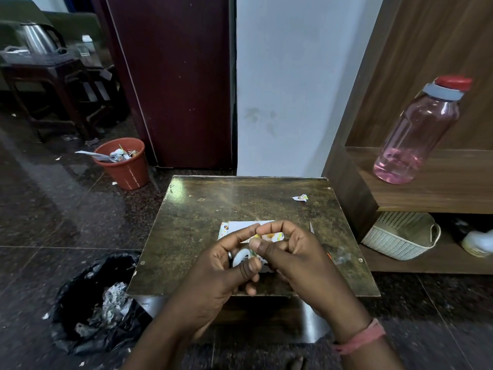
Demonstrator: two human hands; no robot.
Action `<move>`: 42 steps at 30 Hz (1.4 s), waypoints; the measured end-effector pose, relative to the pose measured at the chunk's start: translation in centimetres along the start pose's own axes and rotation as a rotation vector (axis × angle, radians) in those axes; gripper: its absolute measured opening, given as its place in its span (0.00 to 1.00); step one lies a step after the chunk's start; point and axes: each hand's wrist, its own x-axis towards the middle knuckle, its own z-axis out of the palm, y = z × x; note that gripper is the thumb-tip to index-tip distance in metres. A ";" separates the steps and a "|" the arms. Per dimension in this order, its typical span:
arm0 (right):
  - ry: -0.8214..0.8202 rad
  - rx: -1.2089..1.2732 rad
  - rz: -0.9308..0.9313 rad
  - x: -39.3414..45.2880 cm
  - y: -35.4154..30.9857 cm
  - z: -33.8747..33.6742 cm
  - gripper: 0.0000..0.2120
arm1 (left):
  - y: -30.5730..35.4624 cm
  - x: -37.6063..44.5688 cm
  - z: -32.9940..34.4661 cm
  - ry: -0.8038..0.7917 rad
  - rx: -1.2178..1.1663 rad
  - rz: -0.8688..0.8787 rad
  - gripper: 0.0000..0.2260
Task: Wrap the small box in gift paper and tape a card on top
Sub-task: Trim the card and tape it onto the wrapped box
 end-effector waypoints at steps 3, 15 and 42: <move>0.027 0.059 0.066 0.0 0.2 0.1 0.14 | 0.1 0.0 0.2 0.001 0.016 0.004 0.23; 0.213 0.020 -0.072 0.9 1.5 0.2 0.08 | -0.2 0.1 0.2 -0.006 -0.048 -0.008 0.18; 0.100 0.224 -0.020 -0.1 -0.5 0.7 0.02 | -0.3 0.3 0.5 0.066 -0.105 -0.080 0.15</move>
